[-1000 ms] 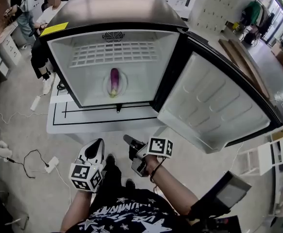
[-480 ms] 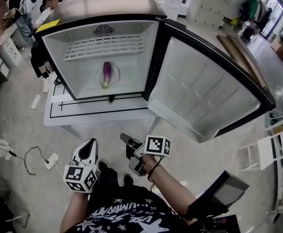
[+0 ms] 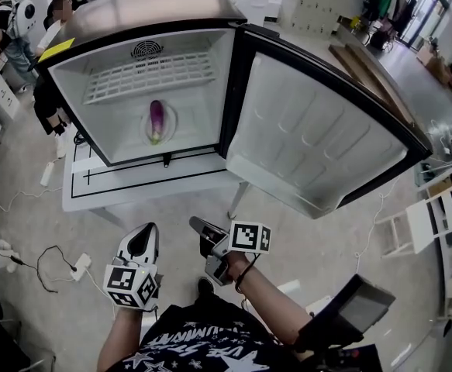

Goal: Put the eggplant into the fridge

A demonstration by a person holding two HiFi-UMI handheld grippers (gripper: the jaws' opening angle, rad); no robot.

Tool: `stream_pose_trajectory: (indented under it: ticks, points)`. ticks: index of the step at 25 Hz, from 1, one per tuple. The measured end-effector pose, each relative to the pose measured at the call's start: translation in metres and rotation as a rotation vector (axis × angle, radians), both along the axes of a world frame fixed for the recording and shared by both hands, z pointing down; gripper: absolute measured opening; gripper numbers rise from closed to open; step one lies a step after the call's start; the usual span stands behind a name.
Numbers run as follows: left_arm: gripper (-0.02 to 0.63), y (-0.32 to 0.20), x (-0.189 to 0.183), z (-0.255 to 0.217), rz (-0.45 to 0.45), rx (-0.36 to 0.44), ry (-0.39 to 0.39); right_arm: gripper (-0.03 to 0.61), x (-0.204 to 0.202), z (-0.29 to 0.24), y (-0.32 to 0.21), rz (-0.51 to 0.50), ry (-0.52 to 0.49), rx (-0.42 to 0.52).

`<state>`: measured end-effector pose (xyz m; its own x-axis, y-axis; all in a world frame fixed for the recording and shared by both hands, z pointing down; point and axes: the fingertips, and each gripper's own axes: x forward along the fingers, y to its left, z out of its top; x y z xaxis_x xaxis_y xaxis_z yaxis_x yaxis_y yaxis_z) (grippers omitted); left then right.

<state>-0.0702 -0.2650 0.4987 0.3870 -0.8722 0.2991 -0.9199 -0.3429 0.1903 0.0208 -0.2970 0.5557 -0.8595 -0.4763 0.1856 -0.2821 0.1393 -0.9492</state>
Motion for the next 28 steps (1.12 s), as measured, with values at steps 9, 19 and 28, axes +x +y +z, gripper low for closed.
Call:
stream_pose_trajectory:
  ticks: [9, 19, 28]
  points:
    - [0.009, 0.042, -0.027, -0.001, 0.023, -0.017, 0.008, 0.006, -0.026, -0.004, 0.043, 0.022, 0.009, 0.012]
    - [0.009, 0.112, -0.049, -0.003, 0.030, -0.007, 0.026, 0.006, -0.042, -0.007, 0.110, 0.047, 0.020, 0.024]
    - [0.009, 0.187, -0.059, 0.002, 0.077, -0.006, 0.029, 0.006, -0.047, -0.006, 0.190, 0.090, 0.030, 0.033]
